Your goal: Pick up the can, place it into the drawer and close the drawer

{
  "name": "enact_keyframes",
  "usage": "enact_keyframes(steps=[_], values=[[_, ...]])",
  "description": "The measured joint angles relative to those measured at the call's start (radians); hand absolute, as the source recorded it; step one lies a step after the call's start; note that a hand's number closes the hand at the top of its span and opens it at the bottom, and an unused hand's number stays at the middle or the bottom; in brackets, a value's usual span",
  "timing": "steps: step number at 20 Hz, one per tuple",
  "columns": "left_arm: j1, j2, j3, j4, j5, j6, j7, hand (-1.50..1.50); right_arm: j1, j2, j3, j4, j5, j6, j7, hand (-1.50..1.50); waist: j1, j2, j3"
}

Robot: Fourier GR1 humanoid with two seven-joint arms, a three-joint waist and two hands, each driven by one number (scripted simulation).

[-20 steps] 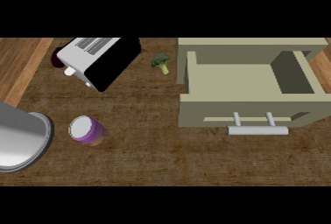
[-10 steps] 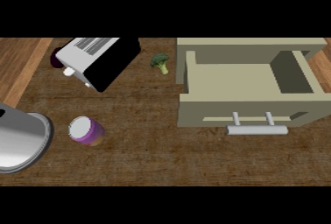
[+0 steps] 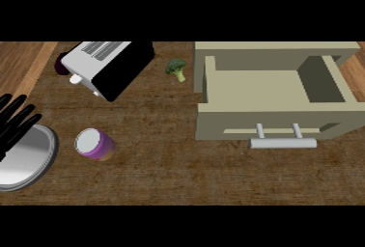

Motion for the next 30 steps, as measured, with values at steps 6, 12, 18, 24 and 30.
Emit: enact_keyframes(steps=[6,12,18,24,30], values=[[-0.044,-0.055,-0.042,0.084,-0.123,0.001,-0.055,-1.50,0.001,-0.001,-0.055,0.010,-0.033,0.047,0.005,-1.50,0.000,0.000,0.000],[-0.086,-0.083,-0.068,0.189,-0.234,-0.014,-0.126,-1.50,0.015,0.002,-0.114,0.007,-0.076,0.095,0.022,-1.50,-0.001,0.000,0.000],[-0.078,-0.130,-0.094,0.281,-0.356,-0.018,-0.244,-1.50,0.007,0.021,-0.145,0.042,-0.059,0.141,-0.006,-1.50,0.001,0.000,0.000],[-0.102,-0.139,-0.081,0.462,-0.465,-0.029,-0.417,-1.50,-0.012,0.009,-0.171,0.023,-0.092,0.149,0.050,-1.50,0.000,0.001,0.000],[-0.124,-0.115,-0.057,0.636,-0.533,-0.050,-0.566,-1.50,0.001,0.030,-0.199,-0.001,-0.105,0.183,0.058,-1.50,-0.001,0.001,0.000]])
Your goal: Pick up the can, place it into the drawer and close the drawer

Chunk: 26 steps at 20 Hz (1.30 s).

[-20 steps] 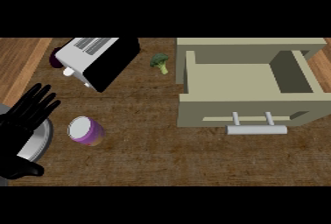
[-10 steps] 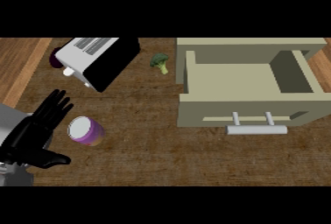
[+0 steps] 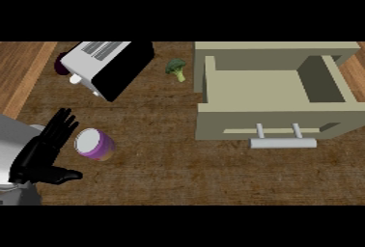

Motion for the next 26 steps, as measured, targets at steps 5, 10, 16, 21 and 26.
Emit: enact_keyframes(steps=[5,10,16,21,26], values=[[-0.046,0.014,0.000,0.165,-0.063,0.000,-0.115,-1.50,0.006,0.022,-0.024,0.005,-0.001,0.039,-0.013,-1.50,-0.001,0.000,0.000],[-0.102,0.050,0.007,0.349,-0.104,-0.031,-0.225,-1.50,-0.016,0.016,-0.042,-0.019,-0.024,0.023,0.038,-1.50,-0.002,0.001,0.000],[-0.182,0.052,0.004,0.557,-0.143,-0.040,-0.336,-1.50,0.014,0.037,-0.072,-0.056,-0.054,0.050,0.056,-1.50,-0.006,0.001,-0.001],[-0.245,0.058,0.001,0.706,-0.168,-0.057,-0.415,-1.50,-0.008,0.041,-0.079,-0.039,-0.050,0.063,0.066,-1.50,-0.006,0.002,-0.001],[-0.283,0.036,0.000,0.788,-0.172,-0.052,-0.455,-1.50,-0.013,0.046,-0.086,-0.048,-0.064,0.065,0.083,-1.50,-0.006,0.002,-0.001]])
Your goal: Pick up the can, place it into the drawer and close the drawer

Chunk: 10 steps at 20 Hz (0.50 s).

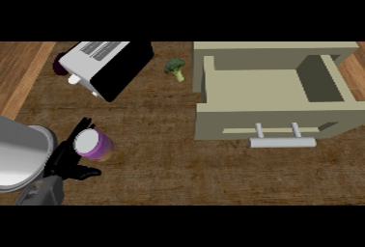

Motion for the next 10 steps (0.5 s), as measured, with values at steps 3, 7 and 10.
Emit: enact_keyframes(steps=[3,7,10], values=[[-0.027,0.006,0.010,0.056,0.007,-0.016,-0.015,1.50,0.016,-0.004,-0.021,-0.013,-0.033,0.016,0.012,-1.50,-0.003,0.001,0.000],[-0.068,0.001,0.020,0.083,0.029,-0.040,0.014,1.50,0.008,-0.014,-0.032,-0.015,-0.049,0.014,0.034,-1.50,-0.001,0.000,0.000],[-0.083,-0.013,0.008,0.091,0.030,-0.074,0.037,1.50,0.001,-0.010,-0.031,-0.017,-0.051,0.010,0.049,-1.50,-0.001,0.000,0.000]])
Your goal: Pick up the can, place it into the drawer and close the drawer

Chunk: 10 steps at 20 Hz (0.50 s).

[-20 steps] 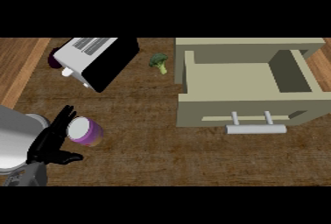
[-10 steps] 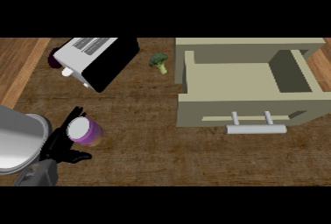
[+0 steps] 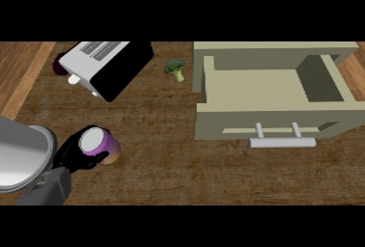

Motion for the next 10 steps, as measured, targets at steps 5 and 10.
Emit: enact_keyframes(steps=[5,10], values=[[-0.008,-0.021,-0.015,-0.049,0.014,-0.034,0.012,1.50,0.025,0.026,0.023,-0.019,0.013,-0.002,-0.009,-1.50,0.003,-0.002,0.000],[-0.022,-0.075,0.016,-0.137,0.077,0.033,0.061,1.50,0.041,0.034,0.027,-0.044,0.014,-0.014,-0.005,-1.50,0.012,-0.006,0.002]])
